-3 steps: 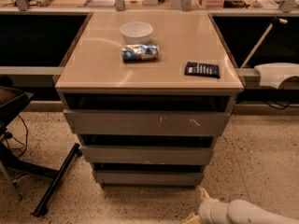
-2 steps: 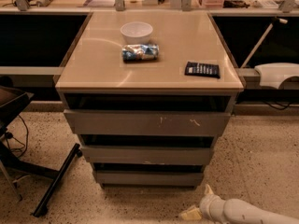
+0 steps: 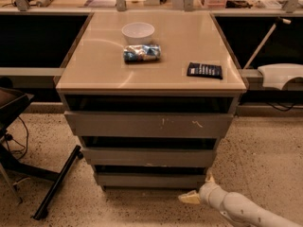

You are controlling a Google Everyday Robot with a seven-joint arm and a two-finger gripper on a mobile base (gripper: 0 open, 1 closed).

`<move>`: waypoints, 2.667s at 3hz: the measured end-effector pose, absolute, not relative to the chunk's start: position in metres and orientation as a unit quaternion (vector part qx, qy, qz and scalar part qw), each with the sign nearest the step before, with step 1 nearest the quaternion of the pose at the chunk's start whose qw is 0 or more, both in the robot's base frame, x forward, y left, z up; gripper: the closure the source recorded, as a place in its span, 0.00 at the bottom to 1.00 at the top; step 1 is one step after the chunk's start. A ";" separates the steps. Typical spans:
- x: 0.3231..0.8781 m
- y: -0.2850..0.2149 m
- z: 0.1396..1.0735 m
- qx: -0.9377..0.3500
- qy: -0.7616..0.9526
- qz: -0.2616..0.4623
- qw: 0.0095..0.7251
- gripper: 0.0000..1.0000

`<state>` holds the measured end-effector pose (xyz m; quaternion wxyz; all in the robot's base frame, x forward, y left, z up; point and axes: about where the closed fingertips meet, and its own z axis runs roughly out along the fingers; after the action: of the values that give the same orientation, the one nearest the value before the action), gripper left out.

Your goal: Open bottom drawer

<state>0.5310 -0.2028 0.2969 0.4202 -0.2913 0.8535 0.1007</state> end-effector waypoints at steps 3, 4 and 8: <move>0.531 -0.166 0.287 -0.317 0.837 0.136 0.425 0.00; 0.540 -0.117 0.281 -0.350 0.810 0.172 0.438 0.00; 0.586 -0.078 0.202 -0.323 0.823 0.212 0.416 0.00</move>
Offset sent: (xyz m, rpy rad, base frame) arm -0.0032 0.0103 -0.0117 0.0074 -0.0046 0.0365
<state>0.5864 -0.0782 0.2017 0.4164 -0.3233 0.8230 0.2116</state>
